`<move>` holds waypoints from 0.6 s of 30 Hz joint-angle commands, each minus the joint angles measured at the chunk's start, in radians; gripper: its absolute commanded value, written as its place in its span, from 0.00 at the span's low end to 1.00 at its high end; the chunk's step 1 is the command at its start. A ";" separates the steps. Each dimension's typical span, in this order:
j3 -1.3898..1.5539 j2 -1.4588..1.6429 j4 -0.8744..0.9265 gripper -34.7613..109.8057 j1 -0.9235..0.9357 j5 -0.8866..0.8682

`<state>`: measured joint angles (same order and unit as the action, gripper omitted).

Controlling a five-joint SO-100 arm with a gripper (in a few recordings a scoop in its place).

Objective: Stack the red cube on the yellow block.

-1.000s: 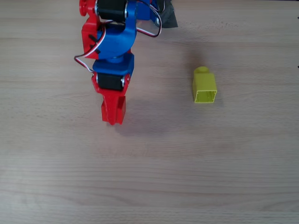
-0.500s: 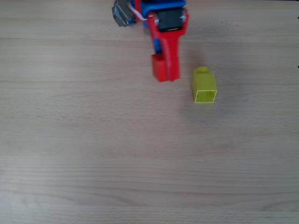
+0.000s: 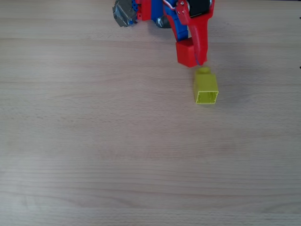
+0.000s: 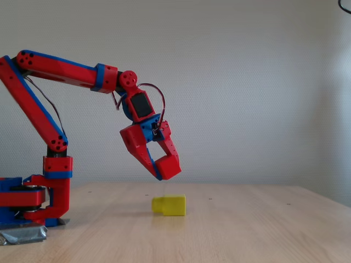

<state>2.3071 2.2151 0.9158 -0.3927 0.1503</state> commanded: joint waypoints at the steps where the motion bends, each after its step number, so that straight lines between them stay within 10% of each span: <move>1: -0.051 0.012 0.000 0.24 -0.043 -0.008; 18: -0.149 -0.213 -0.091 0.24 -0.103 -0.037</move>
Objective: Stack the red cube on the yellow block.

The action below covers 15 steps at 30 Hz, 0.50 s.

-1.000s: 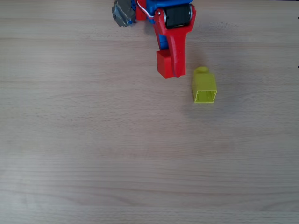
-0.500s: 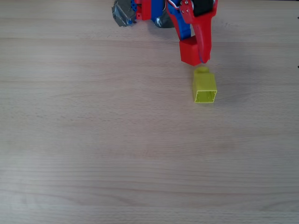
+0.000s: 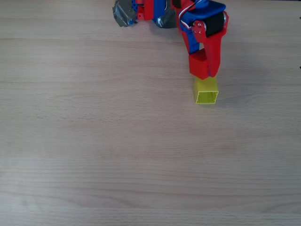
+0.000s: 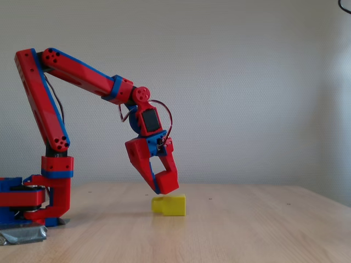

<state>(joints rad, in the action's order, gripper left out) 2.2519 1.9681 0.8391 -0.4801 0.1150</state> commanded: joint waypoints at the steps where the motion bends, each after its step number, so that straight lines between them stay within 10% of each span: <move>1: -0.100 0.038 -0.014 0.24 -0.017 -0.002; 15: -0.160 -0.040 -0.032 0.24 -0.020 -0.011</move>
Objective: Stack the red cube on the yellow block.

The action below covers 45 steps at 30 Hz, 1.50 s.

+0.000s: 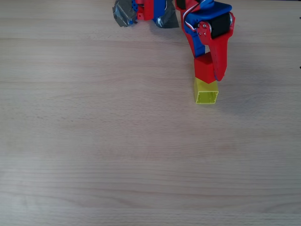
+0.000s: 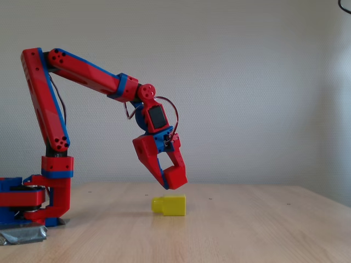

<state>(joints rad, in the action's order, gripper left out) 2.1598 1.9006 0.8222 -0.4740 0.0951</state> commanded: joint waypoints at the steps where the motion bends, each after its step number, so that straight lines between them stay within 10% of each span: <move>1: -0.067 0.026 -0.017 0.24 -0.026 0.009; 45: -0.009 -0.037 -0.081 0.26 -0.002 -0.017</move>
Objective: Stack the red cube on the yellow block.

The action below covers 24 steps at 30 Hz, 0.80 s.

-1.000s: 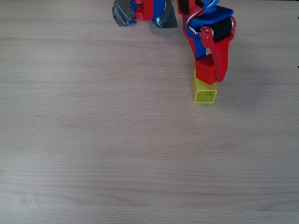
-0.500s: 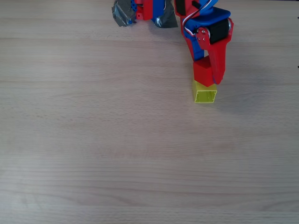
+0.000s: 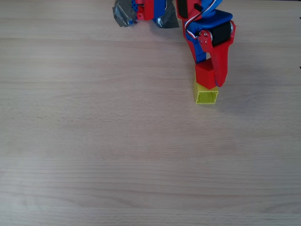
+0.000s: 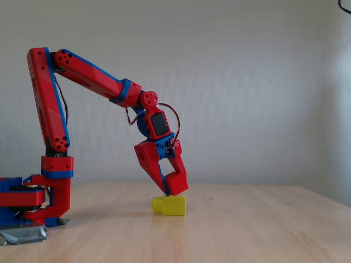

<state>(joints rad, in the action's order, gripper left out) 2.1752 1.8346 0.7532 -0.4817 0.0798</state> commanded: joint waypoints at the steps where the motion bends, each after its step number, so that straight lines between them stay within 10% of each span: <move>1: -0.025 0.028 -0.011 0.27 0.006 -0.005; 10: -0.021 0.026 0.008 0.52 0.021 -0.021; 24: -0.009 0.080 0.044 0.53 0.089 -0.028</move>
<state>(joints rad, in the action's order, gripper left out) 2.1813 1.8362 0.7823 -0.4126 0.0445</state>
